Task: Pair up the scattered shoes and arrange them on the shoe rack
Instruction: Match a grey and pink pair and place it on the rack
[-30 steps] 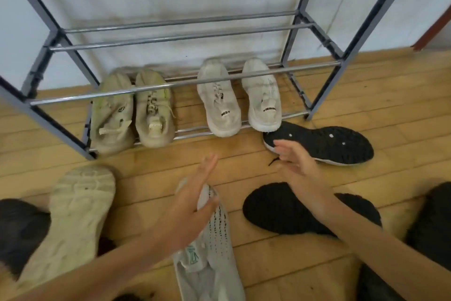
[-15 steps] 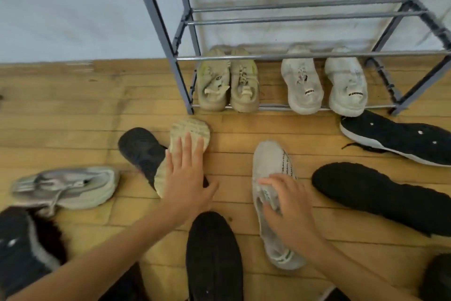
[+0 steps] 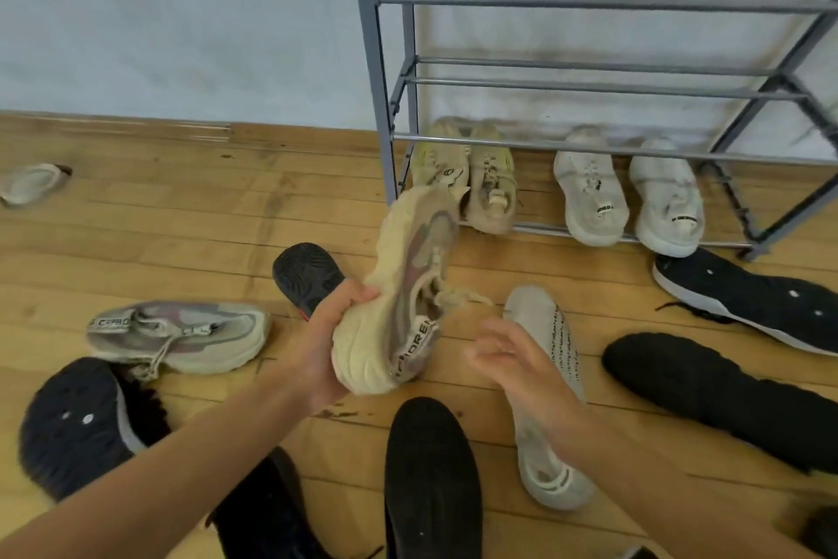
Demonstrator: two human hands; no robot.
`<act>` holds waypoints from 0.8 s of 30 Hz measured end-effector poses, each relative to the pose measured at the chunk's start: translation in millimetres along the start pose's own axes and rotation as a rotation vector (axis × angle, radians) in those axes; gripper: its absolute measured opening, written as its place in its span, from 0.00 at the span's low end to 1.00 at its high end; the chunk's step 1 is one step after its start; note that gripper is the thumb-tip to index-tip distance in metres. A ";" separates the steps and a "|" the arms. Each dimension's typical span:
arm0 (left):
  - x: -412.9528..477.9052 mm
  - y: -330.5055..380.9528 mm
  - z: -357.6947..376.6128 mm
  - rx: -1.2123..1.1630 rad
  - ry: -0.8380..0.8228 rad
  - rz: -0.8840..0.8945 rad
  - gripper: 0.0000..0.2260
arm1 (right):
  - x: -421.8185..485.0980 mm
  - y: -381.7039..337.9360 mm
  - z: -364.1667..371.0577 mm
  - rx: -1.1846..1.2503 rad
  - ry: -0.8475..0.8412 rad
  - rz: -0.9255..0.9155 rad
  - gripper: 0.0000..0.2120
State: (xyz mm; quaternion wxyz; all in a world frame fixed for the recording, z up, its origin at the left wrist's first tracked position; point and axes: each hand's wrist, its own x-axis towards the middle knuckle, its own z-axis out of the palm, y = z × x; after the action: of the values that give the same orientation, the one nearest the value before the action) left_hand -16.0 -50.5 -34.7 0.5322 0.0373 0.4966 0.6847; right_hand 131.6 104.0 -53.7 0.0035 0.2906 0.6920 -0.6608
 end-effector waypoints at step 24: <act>-73.6 -74.3 3.5 0.588 0.150 -0.029 0.28 | -39.4 15.9 46.8 0.172 -0.038 0.069 0.16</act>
State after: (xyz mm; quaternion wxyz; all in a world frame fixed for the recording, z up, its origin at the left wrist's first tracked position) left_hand 69.1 -109.1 -51.3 0.4701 0.1320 0.7120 0.5046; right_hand 153.1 44.8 -58.8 0.0147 0.3007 0.6222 -0.7226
